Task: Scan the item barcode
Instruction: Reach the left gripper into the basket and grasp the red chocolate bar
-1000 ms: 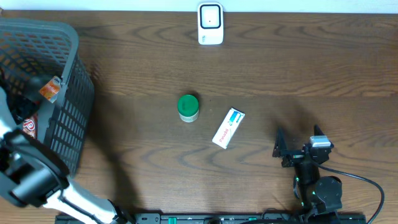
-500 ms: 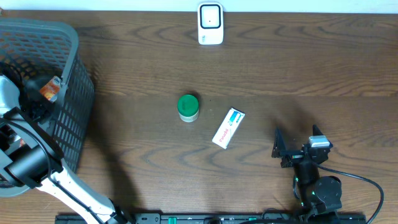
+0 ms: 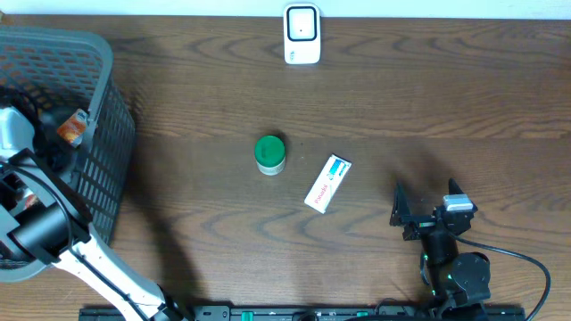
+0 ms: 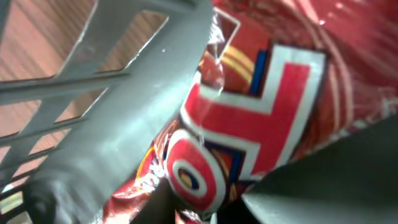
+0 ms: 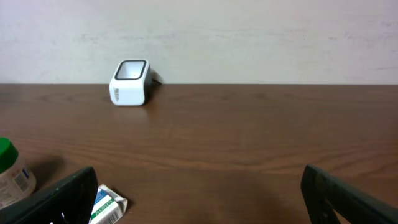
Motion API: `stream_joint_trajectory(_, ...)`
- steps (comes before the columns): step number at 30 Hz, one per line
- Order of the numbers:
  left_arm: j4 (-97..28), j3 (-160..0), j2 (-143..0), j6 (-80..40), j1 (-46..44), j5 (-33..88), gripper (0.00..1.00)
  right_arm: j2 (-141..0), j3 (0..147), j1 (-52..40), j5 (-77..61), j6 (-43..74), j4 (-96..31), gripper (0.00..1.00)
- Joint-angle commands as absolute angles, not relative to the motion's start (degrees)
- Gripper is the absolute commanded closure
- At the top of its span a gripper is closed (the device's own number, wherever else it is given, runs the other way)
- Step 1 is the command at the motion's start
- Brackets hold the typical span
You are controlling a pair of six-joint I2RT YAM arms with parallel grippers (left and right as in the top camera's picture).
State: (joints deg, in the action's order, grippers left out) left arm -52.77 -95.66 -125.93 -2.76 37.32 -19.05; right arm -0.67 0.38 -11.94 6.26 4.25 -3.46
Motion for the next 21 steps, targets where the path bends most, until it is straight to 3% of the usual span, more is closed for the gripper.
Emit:
stream_joint_trajectory(1, -53.7, -91.2, -132.6, -2.8, 38.3, -14.3, 0.92, -0.3, 0.3, -12.3, 6.6, 3.8, -3.7, 0.01)
stream_joint_trajectory(9, -56.9, -92.9, -120.8, -5.5, 38.3, -13.3, 0.93, -0.3, 0.3, -12.3, 6.6, 3.8, -3.7, 0.01)
stream_joint_trajectory(15, -56.1, -93.1, -98.8, -12.4, 38.3, 7.9, 0.93, -0.3, 0.3, -12.3, 6.6, 3.8, -3.7, 0.01)
stream_joint_trajectory(21, -52.4, -93.1, -76.6, -16.1, 38.3, 19.3, 0.93, -0.3, 0.3, -12.3, 6.6, 3.8, -3.7, 0.01)
